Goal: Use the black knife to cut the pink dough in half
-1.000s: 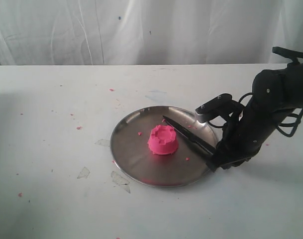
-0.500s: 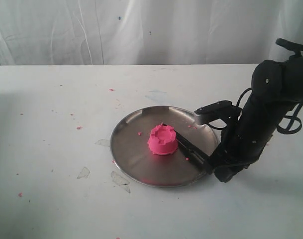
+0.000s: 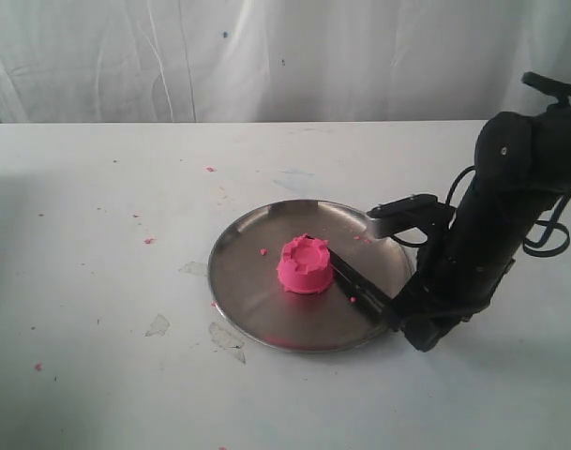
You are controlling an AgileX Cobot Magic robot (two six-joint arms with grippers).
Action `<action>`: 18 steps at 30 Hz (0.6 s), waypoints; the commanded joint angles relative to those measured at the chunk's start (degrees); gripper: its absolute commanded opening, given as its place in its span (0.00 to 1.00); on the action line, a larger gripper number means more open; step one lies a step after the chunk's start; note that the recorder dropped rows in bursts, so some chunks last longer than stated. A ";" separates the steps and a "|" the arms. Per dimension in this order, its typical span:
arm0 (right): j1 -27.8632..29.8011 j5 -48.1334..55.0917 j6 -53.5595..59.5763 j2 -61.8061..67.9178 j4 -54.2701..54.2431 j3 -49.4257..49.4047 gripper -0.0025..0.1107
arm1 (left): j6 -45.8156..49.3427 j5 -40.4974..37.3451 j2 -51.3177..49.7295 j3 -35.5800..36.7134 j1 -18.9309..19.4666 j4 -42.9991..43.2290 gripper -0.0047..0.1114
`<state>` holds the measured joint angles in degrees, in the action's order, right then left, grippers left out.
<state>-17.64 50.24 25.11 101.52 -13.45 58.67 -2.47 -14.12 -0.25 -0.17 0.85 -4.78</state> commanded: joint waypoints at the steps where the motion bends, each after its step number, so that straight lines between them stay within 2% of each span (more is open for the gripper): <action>1: -0.13 -1.10 0.26 0.07 -0.26 0.69 0.29 | -0.09 -0.05 0.25 0.17 -0.14 -0.27 0.04; 9: -0.13 -2.52 0.26 -0.15 -0.26 0.78 0.29 | -0.09 -0.05 0.25 0.17 -0.14 -0.27 0.04; 16: -0.13 0.08 -3.99 -4.59 -2.83 5.91 0.29 | -0.09 -0.05 0.25 0.17 -0.14 -0.27 0.04; 18: 0.10 -5.49 -2.61 -7.96 2.05 5.75 0.25 | -0.09 -0.05 0.25 0.17 -0.14 -0.27 0.04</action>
<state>-17.73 48.56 22.07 96.51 -15.30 64.12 -2.47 -14.12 -0.25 -0.17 0.85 -4.78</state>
